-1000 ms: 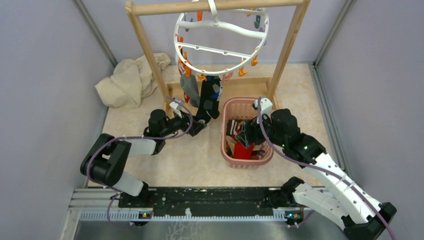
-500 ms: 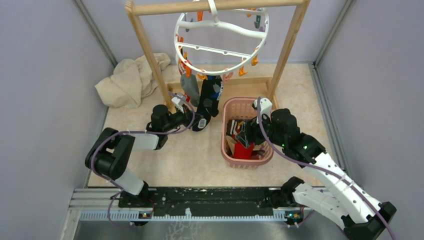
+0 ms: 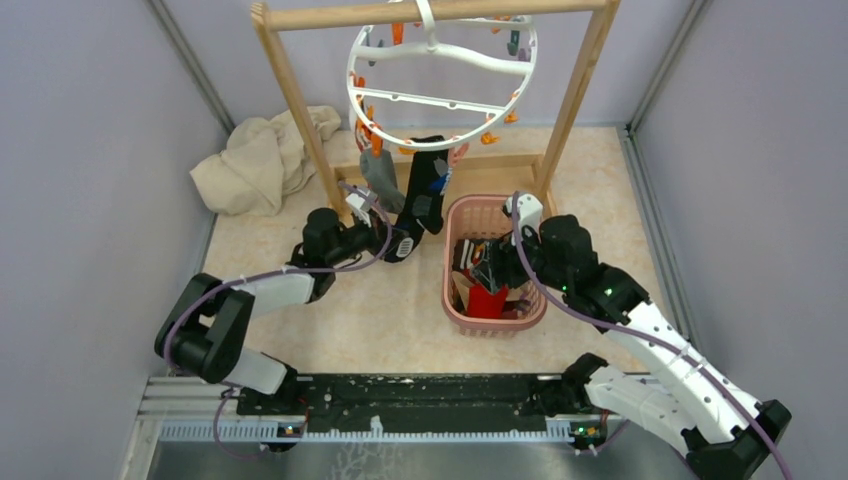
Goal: Remove the socks clipped to the hanger
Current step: Remove the sock from the hanger.
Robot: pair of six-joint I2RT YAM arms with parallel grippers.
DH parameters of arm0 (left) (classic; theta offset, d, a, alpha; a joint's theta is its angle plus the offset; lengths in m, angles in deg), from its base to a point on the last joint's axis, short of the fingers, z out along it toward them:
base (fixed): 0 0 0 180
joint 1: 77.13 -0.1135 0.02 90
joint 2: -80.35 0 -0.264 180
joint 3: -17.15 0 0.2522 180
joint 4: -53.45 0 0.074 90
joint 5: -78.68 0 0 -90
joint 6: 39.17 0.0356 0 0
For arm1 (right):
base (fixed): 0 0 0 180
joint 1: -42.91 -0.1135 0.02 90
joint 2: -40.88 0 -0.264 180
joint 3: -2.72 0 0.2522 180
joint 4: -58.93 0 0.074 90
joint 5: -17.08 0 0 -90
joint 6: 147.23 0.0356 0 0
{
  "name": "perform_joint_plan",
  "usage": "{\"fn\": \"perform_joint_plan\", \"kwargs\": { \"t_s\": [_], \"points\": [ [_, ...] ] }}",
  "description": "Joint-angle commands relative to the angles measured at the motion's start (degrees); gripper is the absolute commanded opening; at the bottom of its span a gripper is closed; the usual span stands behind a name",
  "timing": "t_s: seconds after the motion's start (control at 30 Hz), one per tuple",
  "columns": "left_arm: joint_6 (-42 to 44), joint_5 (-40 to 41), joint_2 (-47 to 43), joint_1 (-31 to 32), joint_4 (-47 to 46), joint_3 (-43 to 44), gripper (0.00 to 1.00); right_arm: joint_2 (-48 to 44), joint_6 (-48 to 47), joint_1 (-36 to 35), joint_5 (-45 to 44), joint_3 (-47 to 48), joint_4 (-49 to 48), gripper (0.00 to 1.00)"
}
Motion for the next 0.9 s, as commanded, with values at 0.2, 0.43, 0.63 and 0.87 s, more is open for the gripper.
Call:
{"fn": "perform_joint_plan", "kwargs": {
  "t_s": [0.2, 0.43, 0.63, 0.87],
  "points": [
    [4.9, 10.9, -11.3, 6.5, 11.2, 0.6, 0.00, 1.5, 1.1, -0.6, -1.0, 9.3, -3.9, 0.62],
    [6.0, 16.7, -13.8, 9.4, 17.8, 2.1, 0.00, 1.0, 0.6, -2.5, -0.9, 12.0, -6.0, 0.58],
    [5.9, 19.6, -15.7, 12.1, 19.9, 1.7, 0.00, 2.6, -0.4, -6.0, -2.7, 13.2, -7.3, 0.58],
    [5.9, 20.7, -17.8, 13.9, 21.4, 2.4, 0.00, 5.8, -3.0, -11.1, -12.3, 15.1, -10.8, 0.58]
  ]
}}
